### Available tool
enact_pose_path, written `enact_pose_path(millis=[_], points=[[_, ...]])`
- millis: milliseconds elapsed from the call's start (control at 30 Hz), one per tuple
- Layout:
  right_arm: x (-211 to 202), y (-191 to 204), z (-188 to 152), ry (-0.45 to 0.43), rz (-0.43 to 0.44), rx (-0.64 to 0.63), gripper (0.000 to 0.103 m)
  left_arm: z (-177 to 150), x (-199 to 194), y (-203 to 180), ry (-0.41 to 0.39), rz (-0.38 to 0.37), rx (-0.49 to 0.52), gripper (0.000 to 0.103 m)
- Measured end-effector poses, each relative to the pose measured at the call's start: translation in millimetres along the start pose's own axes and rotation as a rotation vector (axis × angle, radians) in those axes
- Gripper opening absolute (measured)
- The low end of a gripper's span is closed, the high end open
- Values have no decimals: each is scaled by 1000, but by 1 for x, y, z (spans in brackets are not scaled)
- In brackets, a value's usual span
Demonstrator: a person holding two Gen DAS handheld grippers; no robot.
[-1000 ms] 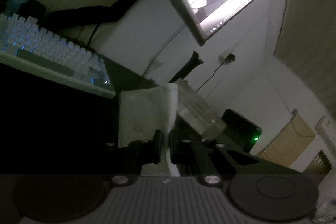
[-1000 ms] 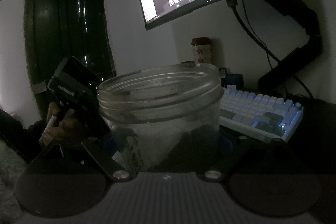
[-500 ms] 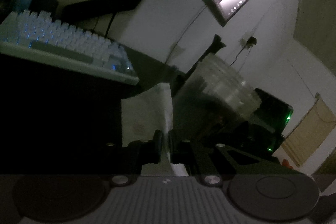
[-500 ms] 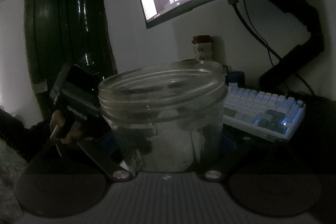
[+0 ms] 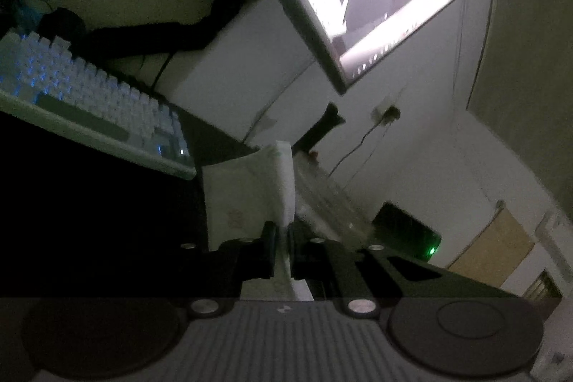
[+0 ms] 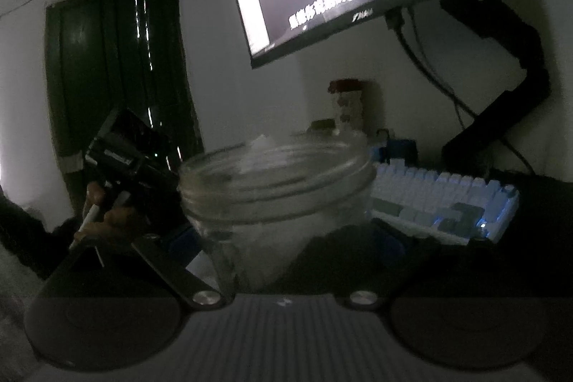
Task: Clean container
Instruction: 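Wipe the jar's inner wall with the tissue in the left tool while the right tool holds it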
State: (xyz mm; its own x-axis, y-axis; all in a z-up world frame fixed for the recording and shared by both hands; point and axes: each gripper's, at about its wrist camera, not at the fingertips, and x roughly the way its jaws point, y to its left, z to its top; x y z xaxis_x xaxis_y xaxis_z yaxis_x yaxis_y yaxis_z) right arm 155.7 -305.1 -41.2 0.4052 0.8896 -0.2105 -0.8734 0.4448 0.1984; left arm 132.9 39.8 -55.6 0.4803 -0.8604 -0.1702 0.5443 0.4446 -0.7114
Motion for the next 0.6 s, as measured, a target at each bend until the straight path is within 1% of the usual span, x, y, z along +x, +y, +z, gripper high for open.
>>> enact_pose_path(millis=[100,200,233,300,400,533,600], points=[[-8,3,3,-26,-28,-29,102,6,-7,1,-15,-17,-20,6],[-17,4,6,-50,-7,-28,102,10,-11,-3,-16,-54,-16,6],[-19,5,6,-59,-6,-30,102,12,-12,-5,-14,-64,-8,6],[-20,5,7,-61,2,-34,97,11,-11,-6,-23,-53,9,6],[-18,5,7,-49,-3,-42,95,8,-7,3,-10,-66,-26,6],[-15,2,6,-39,-2,-30,94,1,4,3,28,-111,-8,6],[-13,2,5,-31,-1,-27,93,-4,15,3,53,-105,-16,6]])
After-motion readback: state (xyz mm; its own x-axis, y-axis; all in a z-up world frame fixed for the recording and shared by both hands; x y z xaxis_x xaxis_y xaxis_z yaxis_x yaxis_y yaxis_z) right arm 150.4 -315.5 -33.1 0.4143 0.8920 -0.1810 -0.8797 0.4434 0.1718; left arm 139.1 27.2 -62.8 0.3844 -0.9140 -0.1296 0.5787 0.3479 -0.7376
